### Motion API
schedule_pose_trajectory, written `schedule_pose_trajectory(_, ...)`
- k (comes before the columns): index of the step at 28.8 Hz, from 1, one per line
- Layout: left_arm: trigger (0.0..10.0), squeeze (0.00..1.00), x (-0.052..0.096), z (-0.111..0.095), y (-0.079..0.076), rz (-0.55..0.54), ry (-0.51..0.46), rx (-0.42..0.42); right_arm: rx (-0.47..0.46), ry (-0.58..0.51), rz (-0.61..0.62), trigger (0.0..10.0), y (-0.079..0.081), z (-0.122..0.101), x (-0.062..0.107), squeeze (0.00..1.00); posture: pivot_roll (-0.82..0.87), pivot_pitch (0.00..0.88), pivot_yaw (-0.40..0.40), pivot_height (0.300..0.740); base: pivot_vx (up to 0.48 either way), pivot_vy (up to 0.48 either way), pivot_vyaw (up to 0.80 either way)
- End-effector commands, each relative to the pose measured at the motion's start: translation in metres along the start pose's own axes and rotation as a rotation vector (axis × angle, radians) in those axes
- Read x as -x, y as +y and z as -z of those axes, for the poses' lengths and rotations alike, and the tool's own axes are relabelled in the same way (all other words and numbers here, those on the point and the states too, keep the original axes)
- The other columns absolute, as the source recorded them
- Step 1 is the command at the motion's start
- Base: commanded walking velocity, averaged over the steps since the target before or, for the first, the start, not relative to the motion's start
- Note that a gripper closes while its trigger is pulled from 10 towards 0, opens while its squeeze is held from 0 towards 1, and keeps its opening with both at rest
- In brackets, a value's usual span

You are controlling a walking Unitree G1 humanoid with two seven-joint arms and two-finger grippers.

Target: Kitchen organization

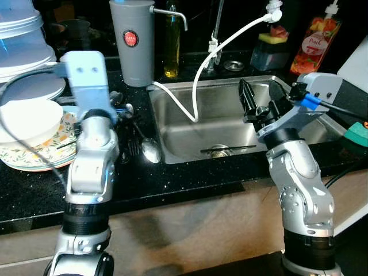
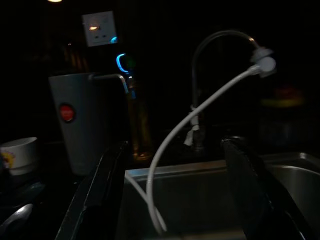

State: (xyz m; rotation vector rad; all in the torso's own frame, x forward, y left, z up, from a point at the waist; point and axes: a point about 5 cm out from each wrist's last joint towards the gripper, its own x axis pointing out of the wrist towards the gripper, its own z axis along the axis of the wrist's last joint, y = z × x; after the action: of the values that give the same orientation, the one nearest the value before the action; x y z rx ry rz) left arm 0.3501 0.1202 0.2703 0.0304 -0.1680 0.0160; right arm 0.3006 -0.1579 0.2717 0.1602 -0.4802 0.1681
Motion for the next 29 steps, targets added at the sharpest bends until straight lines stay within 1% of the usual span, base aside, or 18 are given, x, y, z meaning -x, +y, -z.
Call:
schedule_pose_trajectory(1, 10.0, 0.0, -0.004, 0.009, -0.023, 0.136, 0.034, 0.017, -0.005, -0.018, 0.016, 10.0, -0.003, -0.005, -0.001, 0.0, -0.03, 0.0, -0.004, 0.74, 0.0, 0.0, 0.0)
schedule_pose_trajectory(2, 10.0, 0.6, -0.007, 0.013, -0.037, 0.202, 0.029, -0.003, -0.007, -0.017, 0.024, 10.0, -0.005, -0.005, 0.0, 0.0, -0.03, 0.0, 0.0, 0.74, 0.0, 0.0, 0.0)
schedule_pose_trajectory(3, 10.0, 1.0, -0.008, 0.018, -0.048, 0.266, 0.046, 0.007, -0.007, -0.016, 0.03, 10.0, -0.005, -0.004, 0.0, 0.0, -0.03, 0.0, 0.0, 0.74, 0.0, 0.0, 0.0)
schedule_pose_trajectory(5, 10.0, 1.0, -0.008, 0.024, -0.063, 0.351, 0.061, 0.026, -0.006, -0.016, 0.035, 10.0, -0.006, -0.004, 0.001, 0.0, -0.05, 0.0, 0.007, 0.74, 0.0, 0.0, 0.0)
schedule_pose_trajectory(7, 10.0, 1.0, -0.005, 0.024, -0.076, 0.454, 0.058, 0.116, -0.005, -0.02, 0.039, 10.0, -0.006, -0.005, 0.001, 0.0, -0.05, 0.0, 0.011, 0.74, 0.0, 0.0, 0.0)
schedule_pose_trajectory(11, 10.0, 1.0, -0.004, 0.011, -0.076, 0.477, -0.028, 0.192, -0.003, -0.022, 0.043, 10.0, -0.006, -0.005, 0.002, 0.0, -0.06, 0.0, 0.014, 0.74, 0.0, 0.0, 0.0)
schedule_pose_trajectory(12, 10.0, 0.91, -0.004, -0.002, -0.068, 0.439, -0.109, 0.241, -0.002, -0.022, 0.045, 10.0, -0.007, -0.005, 0.003, 0.0, -0.06, 0.0, 0.014, 0.74, 0.0, 0.0, 0.0)
schedule_pose_trajectory(13, 10.0, 0.0, -0.006, -0.017, -0.053, 0.37, -0.204, 0.235, -0.001, -0.023, 0.044, 10.0, -0.007, -0.006, 0.003, 0.0, -0.06, 0.0, 0.01, 0.74, 0.0, 0.0, 0.0)
schedule_pose_trajectory(15, 10.0, 0.0, -0.008, -0.033, -0.032, 0.29, -0.314, 0.189, -0.002, -0.025, 0.037, 10.0, -0.007, -0.007, 0.004, 0.0, -0.06, 0.0, 0.004, 0.74, 0.0, 0.0, 0.0)
schedule_pose_trajectory(17, 10.0, 0.0, -0.011, -0.027, -0.016, 0.297, -0.274, 0.064, 0.0, -0.013, 0.031, 10.0, -0.006, -0.004, 0.003, 0.0, -0.06, 0.0, -0.004, 0.74, 0.0, 0.0, 0.0)
schedule_pose_trajectory(18, 10.0, 0.0, -0.011, -0.027, -0.016, 0.297, -0.274, 0.064, 0.0, -0.013, 0.031, 10.0, -0.006, -0.004, 0.003, 0.0, -0.06, 0.0, -0.004, 0.74, 0.0, 0.0, 0.0)
schedule_pose_trajectory(19, 10.0, 0.0, -0.012, -0.021, -0.011, 0.316, -0.23, -0.041, 0.0, -0.012, 0.024, 10.0, -0.005, -0.004, 0.003, 0.0, -0.05, 0.0, -0.004, 0.74, 0.0, 0.0, 0.0)
schedule_pose_trajectory(20, 10.0, 0.0, -0.012, -0.007, 0.004, 0.36, -0.108, -0.215, -0.002, -0.017, 0.005, 10.0, -0.003, -0.007, 0.002, 0.0, -0.04, 0.0, -0.01, 0.74, 0.0, 0.0, 0.0)
schedule_pose_trajectory(22, 10.0, 0.0, -0.012, -0.002, 0.01, 0.382, -0.062, -0.233, -0.003, -0.018, 0.0, 10.0, -0.002, -0.007, 0.002, 0.0, -0.04, 0.0, -0.01, 0.74, 0.0, 0.0, 0.0)
schedule_pose_trajectory(24, 10.0, 0.0, -0.008, 0.0, 0.033, 0.438, 0.017, -0.172, -0.008, -0.009, 0.008, 10.0, -0.004, -0.004, 0.0, 0.0, -0.01, 0.0, -0.003, 0.74, 0.0, 0.0, 0.0)
schedule_pose_trajectory(26, 10.0, 0.0, -0.002, 0.003, 0.065, 0.5, 0.096, -0.215, -0.024, -0.008, 0.006, 10.0, -0.002, -0.001, -0.001, 0.0, 0.02, 0.0, 0.025, 0.74, 0.0, 0.0, 0.0)
schedule_pose_trajectory(27, 10.0, 0.0, -0.002, 0.003, 0.065, 0.5, 0.096, -0.215, -0.024, -0.008, 0.006, 10.0, -0.002, -0.001, -0.001, 0.0, 0.02, 0.0, 0.025, 0.74, 0.0, 0.0, 0.0)
schedule_pose_trajectory(29, 10.0, 0.0, 0.005, 0.012, 0.1, 0.55, 0.21, -0.327, -0.037, -0.007, 0.014, 10.0, 0.001, 0.003, 0.0, 0.0, 0.02, 0.0, 0.038, 0.74, 0.0, 0.0, 0.0)
